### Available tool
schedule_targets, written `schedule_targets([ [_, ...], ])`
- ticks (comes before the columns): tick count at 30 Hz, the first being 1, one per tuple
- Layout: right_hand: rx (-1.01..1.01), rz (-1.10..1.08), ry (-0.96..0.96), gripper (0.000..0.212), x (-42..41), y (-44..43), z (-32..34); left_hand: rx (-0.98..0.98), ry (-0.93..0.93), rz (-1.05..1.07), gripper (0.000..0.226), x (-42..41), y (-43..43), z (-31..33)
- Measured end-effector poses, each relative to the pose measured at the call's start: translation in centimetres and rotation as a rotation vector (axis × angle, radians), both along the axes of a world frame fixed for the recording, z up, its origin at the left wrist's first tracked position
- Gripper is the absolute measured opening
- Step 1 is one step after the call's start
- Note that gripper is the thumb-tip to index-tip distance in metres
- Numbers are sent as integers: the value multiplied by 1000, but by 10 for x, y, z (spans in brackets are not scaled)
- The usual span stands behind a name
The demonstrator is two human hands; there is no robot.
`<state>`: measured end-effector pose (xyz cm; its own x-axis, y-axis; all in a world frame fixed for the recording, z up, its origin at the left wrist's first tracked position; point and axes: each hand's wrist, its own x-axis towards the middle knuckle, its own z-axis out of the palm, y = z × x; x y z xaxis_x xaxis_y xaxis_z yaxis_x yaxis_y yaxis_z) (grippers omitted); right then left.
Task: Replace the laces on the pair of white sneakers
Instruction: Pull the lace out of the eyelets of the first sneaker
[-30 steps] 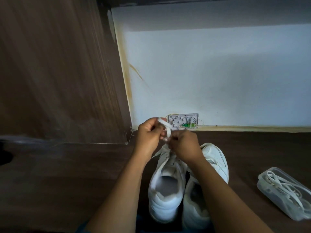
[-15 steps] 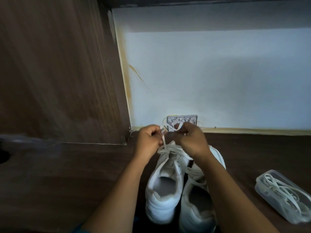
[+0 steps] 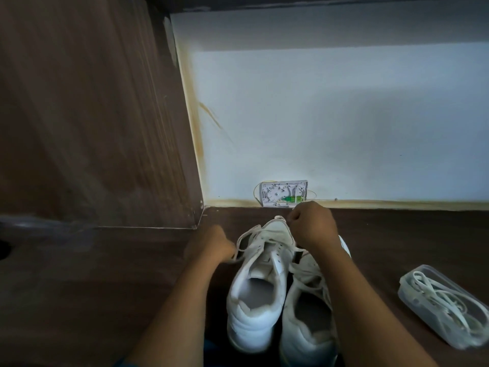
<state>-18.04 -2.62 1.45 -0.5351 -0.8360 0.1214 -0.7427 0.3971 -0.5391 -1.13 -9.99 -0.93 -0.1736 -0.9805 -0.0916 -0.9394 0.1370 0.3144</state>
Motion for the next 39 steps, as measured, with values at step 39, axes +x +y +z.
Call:
schedule_targets([
  [39, -29, -61, -547, 25, 8, -13, -16, 47, 349, -427, 28, -41, 13, -4],
])
